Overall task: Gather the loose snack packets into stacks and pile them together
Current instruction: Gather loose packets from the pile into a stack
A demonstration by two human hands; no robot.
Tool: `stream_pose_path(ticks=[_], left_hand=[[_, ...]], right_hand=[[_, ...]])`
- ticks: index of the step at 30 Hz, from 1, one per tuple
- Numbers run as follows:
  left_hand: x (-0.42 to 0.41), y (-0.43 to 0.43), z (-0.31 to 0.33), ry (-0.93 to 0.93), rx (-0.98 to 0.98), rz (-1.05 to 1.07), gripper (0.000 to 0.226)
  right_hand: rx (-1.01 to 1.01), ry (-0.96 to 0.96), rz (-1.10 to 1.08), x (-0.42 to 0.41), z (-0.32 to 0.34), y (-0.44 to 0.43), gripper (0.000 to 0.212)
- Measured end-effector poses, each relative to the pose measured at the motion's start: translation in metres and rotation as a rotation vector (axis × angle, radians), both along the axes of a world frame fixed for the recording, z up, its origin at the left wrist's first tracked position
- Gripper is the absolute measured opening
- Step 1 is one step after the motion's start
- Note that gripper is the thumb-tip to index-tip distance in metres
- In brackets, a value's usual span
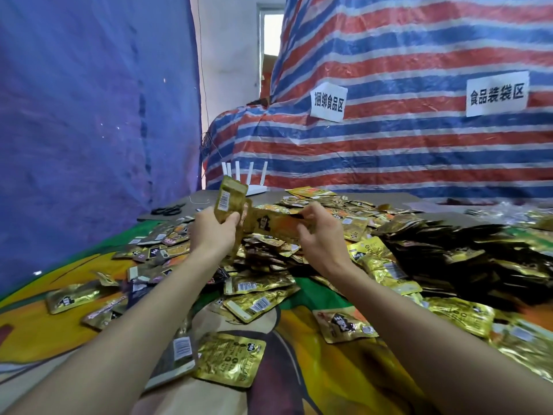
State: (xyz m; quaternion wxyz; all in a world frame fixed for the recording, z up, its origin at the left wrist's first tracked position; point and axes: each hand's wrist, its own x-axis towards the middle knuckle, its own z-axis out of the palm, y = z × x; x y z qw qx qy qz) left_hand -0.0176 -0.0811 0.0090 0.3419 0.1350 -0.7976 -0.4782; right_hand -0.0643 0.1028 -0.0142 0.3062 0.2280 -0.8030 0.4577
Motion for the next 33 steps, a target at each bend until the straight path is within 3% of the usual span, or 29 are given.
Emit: stream_pose_path(ticks=[5, 10, 12, 14, 17, 19, 23, 27, 30, 31, 33], left_hand=[[0.003, 0.027, -0.003, 0.014, 0.519, -0.217, 0.038], [0.001, 0.059, -0.011, -0.059, 0.872, -0.346, 0.033], [-0.004, 0.072, -0.019, -0.065, 0.903, -0.377, 0.027], [-0.007, 0.080, -0.029, -0.054, 0.866, -0.383, 0.029], [-0.008, 0.082, -0.037, -0.025, 0.761, -0.358, 0.051], [-0.007, 0.080, -0.038, 0.027, 0.711, -0.351, 0.056], [0.004, 0.075, -0.034, 0.233, 0.538, -0.232, 0.023], [0.012, 0.083, -0.031, 0.351, 0.332, -0.200, 0.020], [0.018, 0.102, -0.038, 0.214, 0.291, -0.398, 0.020], [0.021, 0.109, -0.040, 0.177, 0.323, -0.473, 0.027], [0.025, 0.118, -0.045, 0.129, 0.363, -0.550, 0.062]], right_hand=[[-0.470, -0.093, 0.179, 0.015, 0.009, 0.032, 0.018], [-0.905, -0.292, 0.098, 0.016, 0.007, 0.058, 0.011], [-1.017, -0.409, 0.104, 0.017, 0.003, 0.066, 0.035], [-0.998, -0.482, 0.120, 0.017, 0.000, 0.075, 0.053], [-0.782, -0.557, 0.233, 0.019, 0.001, 0.089, 0.028], [-0.593, -0.574, 0.301, 0.021, 0.003, 0.096, 0.029], [-0.402, -0.435, 0.311, 0.024, 0.009, 0.102, 0.026], [-0.223, -0.385, 0.320, 0.027, 0.010, 0.100, 0.034], [-0.298, -0.323, 0.404, 0.034, 0.003, 0.084, 0.018], [-0.364, -0.291, 0.408, 0.036, 0.000, 0.078, 0.019], [-0.480, -0.237, 0.384, 0.038, -0.006, 0.069, 0.026]])
